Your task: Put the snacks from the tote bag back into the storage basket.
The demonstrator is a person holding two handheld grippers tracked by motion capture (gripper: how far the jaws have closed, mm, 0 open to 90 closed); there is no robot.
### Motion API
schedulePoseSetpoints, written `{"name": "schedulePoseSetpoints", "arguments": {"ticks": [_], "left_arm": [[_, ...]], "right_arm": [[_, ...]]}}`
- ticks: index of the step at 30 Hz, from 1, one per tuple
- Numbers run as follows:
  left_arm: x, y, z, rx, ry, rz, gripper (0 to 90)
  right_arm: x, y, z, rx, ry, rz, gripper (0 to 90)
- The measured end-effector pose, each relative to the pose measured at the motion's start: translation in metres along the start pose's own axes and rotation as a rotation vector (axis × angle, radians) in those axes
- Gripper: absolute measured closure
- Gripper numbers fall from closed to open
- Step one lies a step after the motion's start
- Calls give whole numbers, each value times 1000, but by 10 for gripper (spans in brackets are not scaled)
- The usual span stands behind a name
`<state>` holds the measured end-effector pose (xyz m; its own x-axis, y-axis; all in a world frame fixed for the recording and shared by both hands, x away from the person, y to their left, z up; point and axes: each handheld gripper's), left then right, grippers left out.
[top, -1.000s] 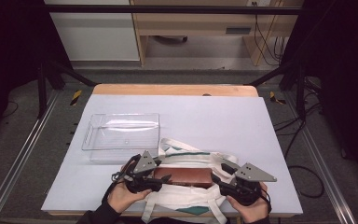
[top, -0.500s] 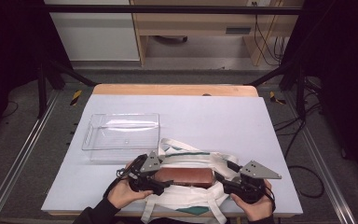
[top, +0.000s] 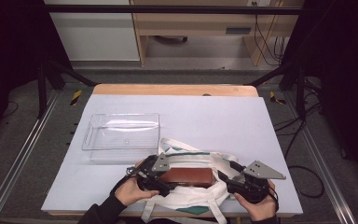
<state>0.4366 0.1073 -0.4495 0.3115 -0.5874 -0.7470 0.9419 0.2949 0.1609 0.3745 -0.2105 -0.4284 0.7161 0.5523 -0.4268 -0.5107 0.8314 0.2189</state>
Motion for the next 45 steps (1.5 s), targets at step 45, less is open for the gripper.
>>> {"name": "schedulePoseSetpoints", "arguments": {"ticks": [45], "left_arm": [[5,0,14,65,-32,-67,273]], "right_arm": [[-3,-5,-1,6,2,-13,440]]}}
Point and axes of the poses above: each handheld gripper's, and its own axes: x roughly forward along the jaws, z roughly out of its top, y roughly to its left, and after that the axes turned 9 degrees about x, right-handed
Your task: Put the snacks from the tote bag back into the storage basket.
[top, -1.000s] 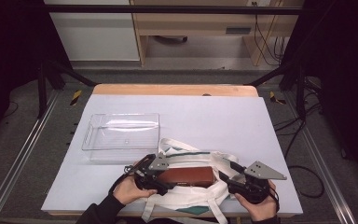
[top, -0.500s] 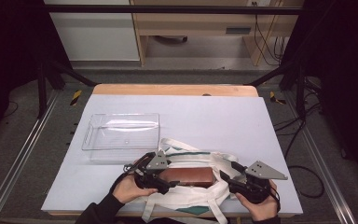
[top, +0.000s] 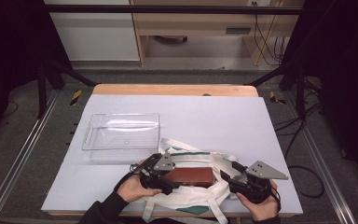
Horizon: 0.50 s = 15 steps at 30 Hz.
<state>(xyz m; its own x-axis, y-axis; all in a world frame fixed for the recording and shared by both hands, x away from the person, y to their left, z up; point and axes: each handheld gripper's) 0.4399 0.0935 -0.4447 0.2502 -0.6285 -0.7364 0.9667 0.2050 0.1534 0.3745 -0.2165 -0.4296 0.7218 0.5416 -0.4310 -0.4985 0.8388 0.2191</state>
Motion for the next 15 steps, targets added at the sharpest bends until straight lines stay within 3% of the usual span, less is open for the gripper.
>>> {"name": "schedulePoseSetpoints", "arguments": {"ticks": [8,15], "left_arm": [[10,4,-1,0,30,-32,259],[10,9,0,7,38,-74,316]], "right_arm": [[1,1,0,-3,0,2,442],[-1,0,1,0,-1,2,443]]}}
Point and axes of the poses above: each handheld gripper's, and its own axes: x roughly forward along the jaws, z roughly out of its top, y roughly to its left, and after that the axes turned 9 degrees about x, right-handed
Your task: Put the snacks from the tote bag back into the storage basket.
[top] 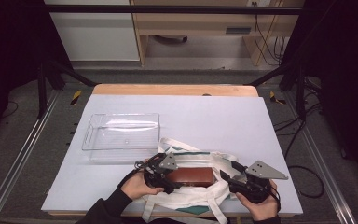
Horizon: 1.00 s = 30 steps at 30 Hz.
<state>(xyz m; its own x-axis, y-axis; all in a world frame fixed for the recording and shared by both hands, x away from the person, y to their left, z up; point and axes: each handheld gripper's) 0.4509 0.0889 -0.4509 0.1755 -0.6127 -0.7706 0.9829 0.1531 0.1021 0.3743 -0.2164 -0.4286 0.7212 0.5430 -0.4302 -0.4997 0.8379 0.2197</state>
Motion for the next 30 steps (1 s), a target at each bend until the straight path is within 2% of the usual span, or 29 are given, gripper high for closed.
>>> {"name": "schedulePoseSetpoints", "arguments": {"ticks": [5,11,18,24,30], "left_arm": [[-2,3,1,1,-8,-37,356],[-6,4,2,8,-21,-48,373],[-15,3,9,28,-36,-43,382],[-28,4,17,42,-55,-37,386],[-47,6,27,32,-105,-21,401]], "right_arm": [[-1,-1,0,3,-3,-1,444],[-3,-1,1,2,-8,-1,444],[-11,-4,5,7,-42,-14,424],[-20,-8,8,11,-91,-51,383],[-25,-12,9,24,-113,-68,373]]}}
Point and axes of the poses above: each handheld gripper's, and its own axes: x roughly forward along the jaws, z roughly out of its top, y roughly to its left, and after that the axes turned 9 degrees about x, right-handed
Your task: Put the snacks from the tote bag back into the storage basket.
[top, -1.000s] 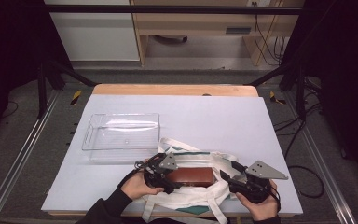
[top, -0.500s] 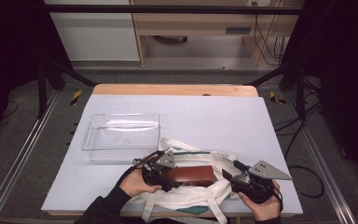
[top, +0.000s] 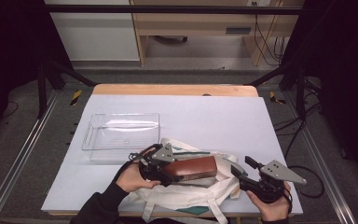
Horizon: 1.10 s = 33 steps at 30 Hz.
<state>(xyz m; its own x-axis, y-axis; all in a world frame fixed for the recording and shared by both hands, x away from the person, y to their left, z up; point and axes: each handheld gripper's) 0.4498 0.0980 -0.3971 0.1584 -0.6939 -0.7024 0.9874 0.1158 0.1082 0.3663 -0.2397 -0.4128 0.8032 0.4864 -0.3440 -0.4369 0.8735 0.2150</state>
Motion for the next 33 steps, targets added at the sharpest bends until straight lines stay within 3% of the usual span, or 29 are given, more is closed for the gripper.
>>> {"name": "schedulePoseSetpoints", "arguments": {"ticks": [15,26,33], "left_arm": [[-52,3,17,32,-23,45,405],[-85,17,12,0,-34,118,407],[-101,26,5,-29,-43,151,407]], "right_arm": [[-5,-8,0,30,-45,-63,248],[-4,-14,-2,42,-61,-90,184],[-6,-17,-3,45,-75,-137,126]]}}
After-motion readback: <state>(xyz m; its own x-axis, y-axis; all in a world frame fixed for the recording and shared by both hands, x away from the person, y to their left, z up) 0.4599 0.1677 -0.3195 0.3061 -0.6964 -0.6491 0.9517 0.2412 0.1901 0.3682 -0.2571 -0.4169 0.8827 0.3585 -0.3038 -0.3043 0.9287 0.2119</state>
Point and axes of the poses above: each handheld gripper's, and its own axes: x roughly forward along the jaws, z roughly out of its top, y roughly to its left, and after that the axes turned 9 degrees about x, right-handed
